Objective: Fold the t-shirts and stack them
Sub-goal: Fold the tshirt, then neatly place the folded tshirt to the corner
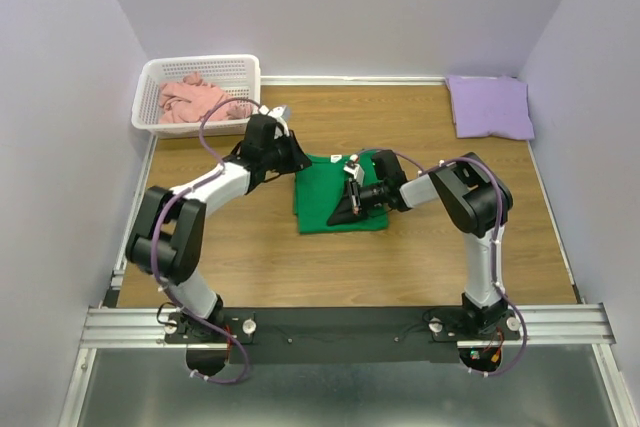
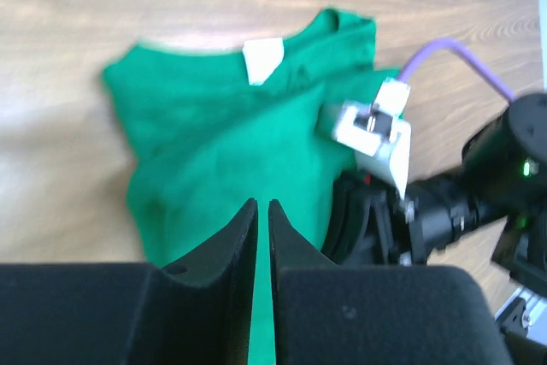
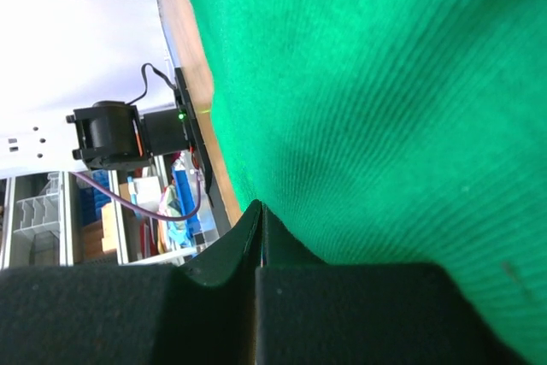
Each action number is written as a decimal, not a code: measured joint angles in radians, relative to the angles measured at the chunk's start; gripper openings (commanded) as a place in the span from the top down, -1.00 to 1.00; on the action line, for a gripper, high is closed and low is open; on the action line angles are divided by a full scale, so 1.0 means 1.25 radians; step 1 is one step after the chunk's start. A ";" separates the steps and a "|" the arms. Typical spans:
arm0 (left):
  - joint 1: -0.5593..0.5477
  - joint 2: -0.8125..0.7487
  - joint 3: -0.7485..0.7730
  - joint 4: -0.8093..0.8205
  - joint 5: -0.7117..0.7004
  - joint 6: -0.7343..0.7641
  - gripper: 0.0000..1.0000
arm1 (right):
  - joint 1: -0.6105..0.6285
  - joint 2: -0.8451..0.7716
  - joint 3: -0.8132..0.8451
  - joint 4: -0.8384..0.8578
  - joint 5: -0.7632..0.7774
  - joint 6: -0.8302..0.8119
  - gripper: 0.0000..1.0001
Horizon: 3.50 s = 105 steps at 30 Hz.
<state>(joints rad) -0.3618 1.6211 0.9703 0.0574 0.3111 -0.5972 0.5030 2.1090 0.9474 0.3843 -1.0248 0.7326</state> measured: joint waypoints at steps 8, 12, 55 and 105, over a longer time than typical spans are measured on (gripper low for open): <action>0.018 0.160 0.046 0.044 0.082 -0.002 0.83 | 0.000 -0.001 0.003 -0.012 0.005 -0.001 0.82; 0.079 0.240 0.040 0.082 0.132 -0.032 0.95 | 0.000 -0.001 0.003 -0.013 0.007 -0.001 0.82; -0.577 0.079 0.207 -0.202 -0.454 0.125 -0.25 | -0.381 -0.593 -0.016 -0.744 0.753 -0.192 -1.00; -0.553 0.185 0.262 -0.220 -0.468 0.212 1.00 | -0.378 -0.403 -0.262 -0.178 0.279 0.138 -1.00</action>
<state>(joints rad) -1.0531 1.8526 1.2976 -0.2180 -0.2745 -0.3325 0.0299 1.6054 0.6193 0.1616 -0.6762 0.9047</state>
